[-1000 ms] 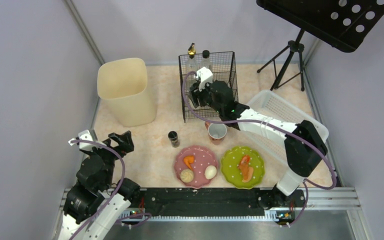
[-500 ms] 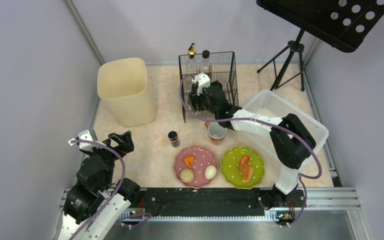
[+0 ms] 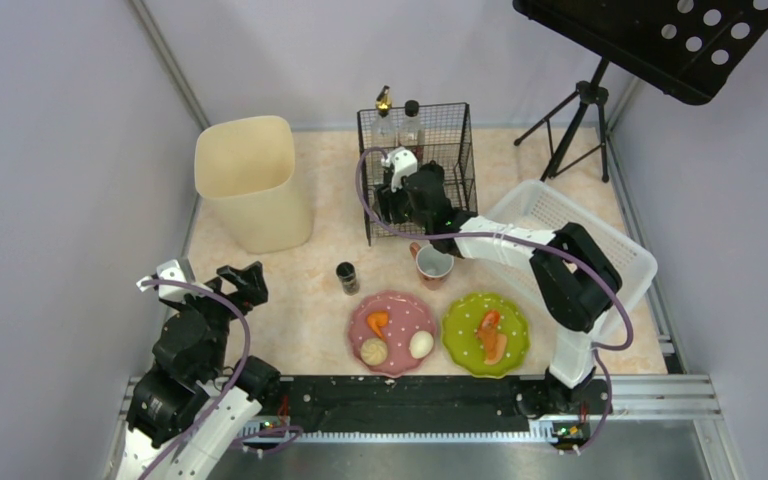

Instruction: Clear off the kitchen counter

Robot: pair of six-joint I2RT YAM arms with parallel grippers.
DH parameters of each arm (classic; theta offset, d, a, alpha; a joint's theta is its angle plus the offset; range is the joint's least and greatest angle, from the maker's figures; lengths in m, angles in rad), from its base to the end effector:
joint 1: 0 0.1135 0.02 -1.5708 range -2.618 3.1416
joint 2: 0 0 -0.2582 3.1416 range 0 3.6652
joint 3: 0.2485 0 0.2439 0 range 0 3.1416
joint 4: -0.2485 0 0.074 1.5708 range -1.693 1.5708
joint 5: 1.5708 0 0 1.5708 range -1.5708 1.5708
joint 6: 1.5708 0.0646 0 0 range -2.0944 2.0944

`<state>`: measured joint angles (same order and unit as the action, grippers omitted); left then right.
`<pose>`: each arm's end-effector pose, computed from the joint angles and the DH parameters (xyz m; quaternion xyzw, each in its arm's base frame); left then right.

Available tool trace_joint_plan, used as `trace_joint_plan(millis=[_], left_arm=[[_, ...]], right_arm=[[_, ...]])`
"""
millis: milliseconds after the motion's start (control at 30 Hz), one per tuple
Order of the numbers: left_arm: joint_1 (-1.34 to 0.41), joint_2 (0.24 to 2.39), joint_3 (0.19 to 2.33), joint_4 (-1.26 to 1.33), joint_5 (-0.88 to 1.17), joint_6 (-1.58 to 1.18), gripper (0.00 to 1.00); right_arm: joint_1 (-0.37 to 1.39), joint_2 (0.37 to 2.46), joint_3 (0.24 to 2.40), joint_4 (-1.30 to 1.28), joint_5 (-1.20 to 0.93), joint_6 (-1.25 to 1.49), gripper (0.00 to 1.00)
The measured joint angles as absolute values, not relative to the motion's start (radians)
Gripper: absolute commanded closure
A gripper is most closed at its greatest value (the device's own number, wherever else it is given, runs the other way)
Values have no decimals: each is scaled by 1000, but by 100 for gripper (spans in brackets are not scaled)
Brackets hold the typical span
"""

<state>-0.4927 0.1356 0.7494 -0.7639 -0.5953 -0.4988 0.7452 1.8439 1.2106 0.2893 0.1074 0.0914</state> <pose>0.0602 0.0088 0.3145 -0.1934 0.7242 -0.1010 0.6541 0.3324 0.2972 0.2240 -0.2329 0.7832 0.1934 0.5431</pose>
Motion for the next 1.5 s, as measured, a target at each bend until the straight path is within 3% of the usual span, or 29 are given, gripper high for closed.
trace_joint_plan(millis=[67,200,567,867,1200,1500], left_arm=[[-493,136,749,-764,-595,-499,3],[-493,136,749,-764,-595,-499,3],[-493,136,749,-764,-593,-499,3],[-493,136,749,-764,-592,-499,3],[-493,140,749,-764,-592,-499,3],[-493,142,749,-764,-587,-498,3]], right_arm=[[745,1844,1213,282,107,93,51],[745,1844,1213,281,109,99,36],[745,1814,1214,255,119,120,13],[772,1684,1214,235,182,76,11],[949,1495,1150,215,191,-18,12],[1043,1516,1046,223,168,19,13]])
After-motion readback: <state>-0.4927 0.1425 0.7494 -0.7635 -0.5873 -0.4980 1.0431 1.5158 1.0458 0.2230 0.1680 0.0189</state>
